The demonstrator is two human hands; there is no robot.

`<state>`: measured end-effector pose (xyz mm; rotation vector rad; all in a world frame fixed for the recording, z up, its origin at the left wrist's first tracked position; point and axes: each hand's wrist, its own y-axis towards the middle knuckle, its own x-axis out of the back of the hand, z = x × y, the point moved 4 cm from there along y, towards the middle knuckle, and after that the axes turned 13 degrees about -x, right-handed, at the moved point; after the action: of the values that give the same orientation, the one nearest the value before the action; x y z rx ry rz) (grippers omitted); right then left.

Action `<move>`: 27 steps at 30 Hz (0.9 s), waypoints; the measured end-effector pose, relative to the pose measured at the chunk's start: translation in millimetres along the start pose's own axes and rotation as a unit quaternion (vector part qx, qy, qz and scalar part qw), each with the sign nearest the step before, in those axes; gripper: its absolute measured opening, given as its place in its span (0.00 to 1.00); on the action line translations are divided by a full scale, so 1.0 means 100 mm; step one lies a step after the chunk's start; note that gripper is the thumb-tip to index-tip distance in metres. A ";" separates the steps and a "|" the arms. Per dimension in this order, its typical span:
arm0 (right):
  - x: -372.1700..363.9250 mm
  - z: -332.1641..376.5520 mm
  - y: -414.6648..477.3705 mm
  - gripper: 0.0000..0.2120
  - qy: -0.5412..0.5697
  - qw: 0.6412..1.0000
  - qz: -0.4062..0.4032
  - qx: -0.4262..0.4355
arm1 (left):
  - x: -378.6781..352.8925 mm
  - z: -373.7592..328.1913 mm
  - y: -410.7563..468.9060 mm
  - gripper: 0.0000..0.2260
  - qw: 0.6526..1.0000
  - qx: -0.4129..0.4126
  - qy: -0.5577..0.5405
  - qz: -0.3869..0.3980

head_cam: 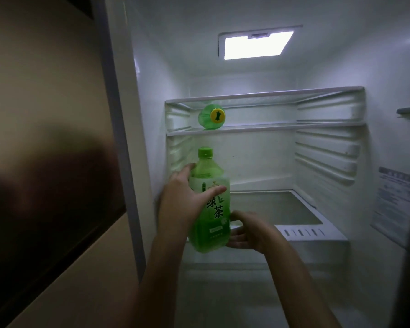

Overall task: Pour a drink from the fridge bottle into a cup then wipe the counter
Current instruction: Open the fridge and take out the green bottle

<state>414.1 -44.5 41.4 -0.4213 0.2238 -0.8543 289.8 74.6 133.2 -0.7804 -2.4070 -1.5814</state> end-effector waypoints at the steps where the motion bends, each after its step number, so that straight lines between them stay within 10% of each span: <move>1: -0.01 -0.06 -0.04 0.07 0.005 1.000 0.002 -0.002 | 0.04 -0.02 -0.05 0.42 1.000 -0.002 0.023 0.001; 27: -0.72 -1.32 -2.19 0.13 0.068 0.997 0.036 -0.012 | 1.63 -0.91 -1.66 0.27 0.996 0.022 -0.069 -0.060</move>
<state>172.0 -152.2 23.0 -0.3765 0.3732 -0.8102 54.1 -2.7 103.7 -0.7734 -2.6235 -1.5584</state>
